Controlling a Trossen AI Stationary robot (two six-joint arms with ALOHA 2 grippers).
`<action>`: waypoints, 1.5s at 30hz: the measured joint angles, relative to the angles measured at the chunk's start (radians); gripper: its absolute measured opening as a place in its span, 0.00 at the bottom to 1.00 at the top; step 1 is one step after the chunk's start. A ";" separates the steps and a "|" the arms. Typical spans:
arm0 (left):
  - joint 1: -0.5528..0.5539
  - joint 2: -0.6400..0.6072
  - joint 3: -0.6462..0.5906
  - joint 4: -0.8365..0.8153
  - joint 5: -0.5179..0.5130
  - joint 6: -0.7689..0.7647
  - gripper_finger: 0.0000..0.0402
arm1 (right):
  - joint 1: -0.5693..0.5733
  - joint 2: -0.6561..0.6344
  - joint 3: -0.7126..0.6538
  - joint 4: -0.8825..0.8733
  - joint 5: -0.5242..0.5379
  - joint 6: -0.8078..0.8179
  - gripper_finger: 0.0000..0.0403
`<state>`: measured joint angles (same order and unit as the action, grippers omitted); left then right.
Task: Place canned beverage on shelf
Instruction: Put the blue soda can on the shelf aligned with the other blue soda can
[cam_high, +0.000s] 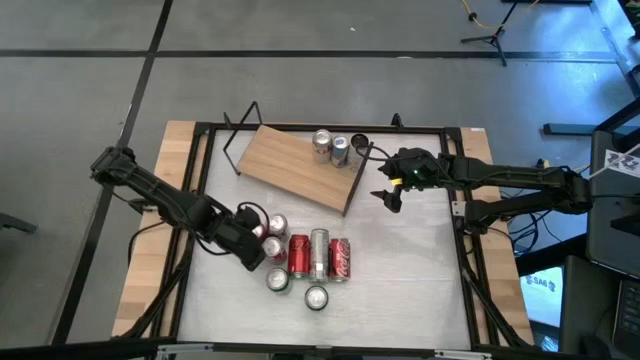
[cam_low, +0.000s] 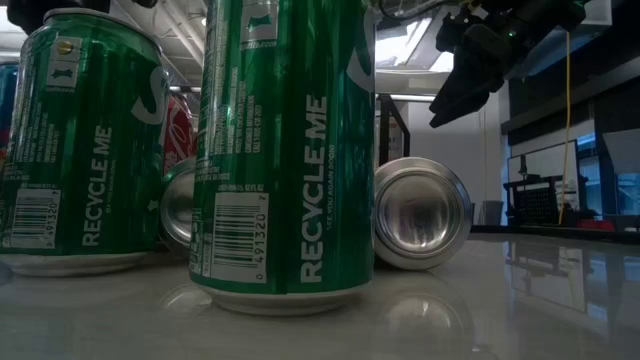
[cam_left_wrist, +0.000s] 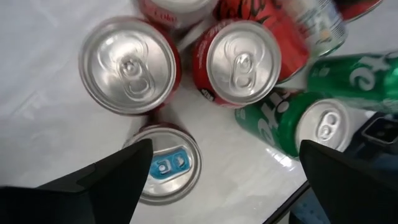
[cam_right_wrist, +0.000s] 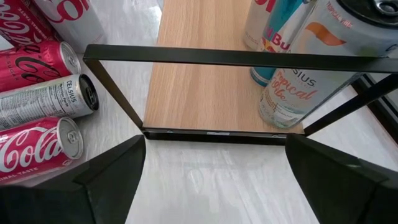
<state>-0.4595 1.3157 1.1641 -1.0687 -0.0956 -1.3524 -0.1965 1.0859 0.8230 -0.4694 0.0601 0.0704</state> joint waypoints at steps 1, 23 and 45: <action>0.000 -0.013 0.000 0.000 -0.011 0.003 0.98 | 0.000 0.000 0.000 0.000 0.000 0.000 0.95; -0.013 -0.070 0.000 -0.057 -0.043 0.394 0.98 | 0.000 0.000 0.000 0.000 0.000 0.000 0.95; -0.058 0.003 0.000 -0.152 -0.058 0.465 0.98 | 0.000 0.000 0.000 0.000 0.000 0.000 0.95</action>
<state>-0.5176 1.3190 1.1641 -1.2209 -0.1532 -0.8876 -0.1963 1.0859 0.8230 -0.4695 0.0601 0.0705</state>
